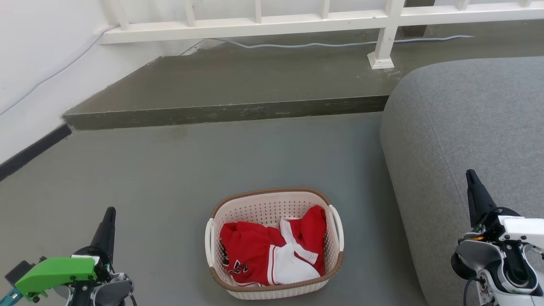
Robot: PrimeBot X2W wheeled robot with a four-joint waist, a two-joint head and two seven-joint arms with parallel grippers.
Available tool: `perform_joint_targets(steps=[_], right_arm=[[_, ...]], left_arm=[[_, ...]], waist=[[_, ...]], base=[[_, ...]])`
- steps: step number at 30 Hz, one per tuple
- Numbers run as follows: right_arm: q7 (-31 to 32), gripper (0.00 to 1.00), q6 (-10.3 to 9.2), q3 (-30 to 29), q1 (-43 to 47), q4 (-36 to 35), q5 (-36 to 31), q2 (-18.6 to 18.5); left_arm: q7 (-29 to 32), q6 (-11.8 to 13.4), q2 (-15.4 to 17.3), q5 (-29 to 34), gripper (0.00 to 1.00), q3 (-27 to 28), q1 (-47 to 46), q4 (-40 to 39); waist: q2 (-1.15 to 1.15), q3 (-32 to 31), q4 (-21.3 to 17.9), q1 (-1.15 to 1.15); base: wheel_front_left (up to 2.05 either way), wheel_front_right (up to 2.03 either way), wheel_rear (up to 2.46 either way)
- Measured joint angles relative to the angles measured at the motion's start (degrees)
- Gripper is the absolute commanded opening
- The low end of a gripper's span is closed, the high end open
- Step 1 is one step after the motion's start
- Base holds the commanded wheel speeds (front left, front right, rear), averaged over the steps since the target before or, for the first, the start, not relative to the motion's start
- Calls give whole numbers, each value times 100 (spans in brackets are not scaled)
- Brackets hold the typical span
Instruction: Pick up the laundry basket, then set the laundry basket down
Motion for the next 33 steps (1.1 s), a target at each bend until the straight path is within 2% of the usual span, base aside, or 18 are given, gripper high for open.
perform_joint_targets(steps=[33], right_arm=[[0, 0, 0, -11, 0, 0, -8, 12]], left_arm=[[1, 0, -1, 0, 0, 5, 0, -1]], waist=[[0, 0, 0, 0]], base=[[0, 0, 0]])
